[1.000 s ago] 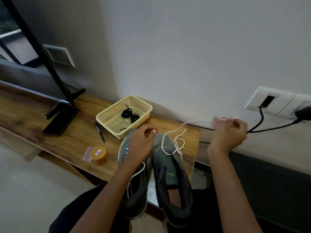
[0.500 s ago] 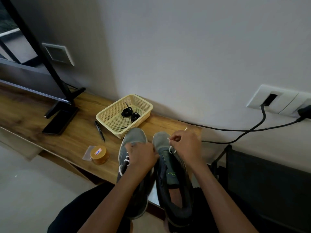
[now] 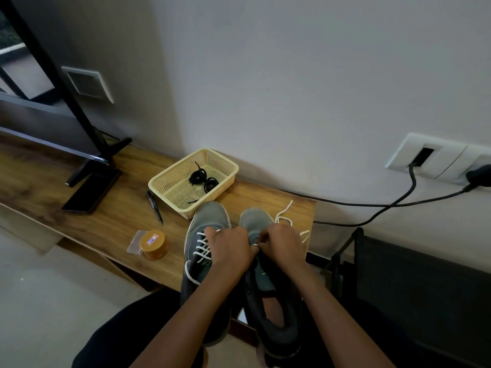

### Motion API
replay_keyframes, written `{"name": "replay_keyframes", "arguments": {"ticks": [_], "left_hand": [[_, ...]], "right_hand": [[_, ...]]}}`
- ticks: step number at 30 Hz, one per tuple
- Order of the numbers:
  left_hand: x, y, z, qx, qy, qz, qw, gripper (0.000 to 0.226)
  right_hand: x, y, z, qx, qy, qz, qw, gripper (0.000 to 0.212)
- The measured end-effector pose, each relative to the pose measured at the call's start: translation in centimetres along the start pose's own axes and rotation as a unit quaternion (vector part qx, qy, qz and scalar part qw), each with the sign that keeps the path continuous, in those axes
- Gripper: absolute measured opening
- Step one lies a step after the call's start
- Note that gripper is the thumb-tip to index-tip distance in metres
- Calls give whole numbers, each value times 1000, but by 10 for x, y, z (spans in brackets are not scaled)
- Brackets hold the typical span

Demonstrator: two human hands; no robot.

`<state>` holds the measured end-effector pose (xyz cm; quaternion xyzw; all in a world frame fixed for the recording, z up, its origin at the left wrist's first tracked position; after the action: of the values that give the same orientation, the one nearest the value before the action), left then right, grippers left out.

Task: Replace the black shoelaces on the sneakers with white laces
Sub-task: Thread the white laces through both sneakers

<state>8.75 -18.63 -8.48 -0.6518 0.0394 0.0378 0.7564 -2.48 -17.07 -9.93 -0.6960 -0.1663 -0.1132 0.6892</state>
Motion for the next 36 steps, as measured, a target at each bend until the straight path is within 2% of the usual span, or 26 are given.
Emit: {"name": "replay_keyframes", "arguments": {"ticks": [7, 10, 14, 20, 24, 27, 32, 36], "left_hand": [[4, 3, -4, 29, 8, 53, 998, 22], [4, 2, -3, 37, 11, 49, 998, 27], [6, 3, -5, 43, 14, 67, 997, 21], [8, 8, -11, 86, 0, 83, 993, 33], [8, 9, -11, 87, -13, 82, 993, 33], [9, 10, -12, 67, -9, 80, 995, 33], [10, 9, -16, 103, -15, 113, 988, 36], [9, 13, -18, 103, -29, 118, 987, 25]], "right_hand": [[4, 5, -1, -9, -26, 29, 999, 19], [7, 6, -2, 0, -49, 37, 998, 16], [-2, 16, -5, 5, -21, -59, 998, 16], [-10, 33, -6, -29, 18, -171, 985, 15], [-17, 39, -6, -38, 50, -245, 967, 43], [-18, 45, -6, -53, 69, -277, 957, 50], [-19, 47, -6, -72, 99, -323, 938, 47], [-17, 52, -7, -83, 95, -299, 946, 47]]}}
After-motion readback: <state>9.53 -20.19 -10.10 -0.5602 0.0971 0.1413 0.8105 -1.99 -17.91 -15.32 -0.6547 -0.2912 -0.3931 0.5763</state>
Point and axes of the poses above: each hand's wrist, its own z-axis away from the middle knuckle, its own y-axis out of the palm, x = y × z, the point moved 2 cm from there along -z, towards the middle knuckle, and after that the axes turned 13 degrees about -y, right-handed, at the moved point
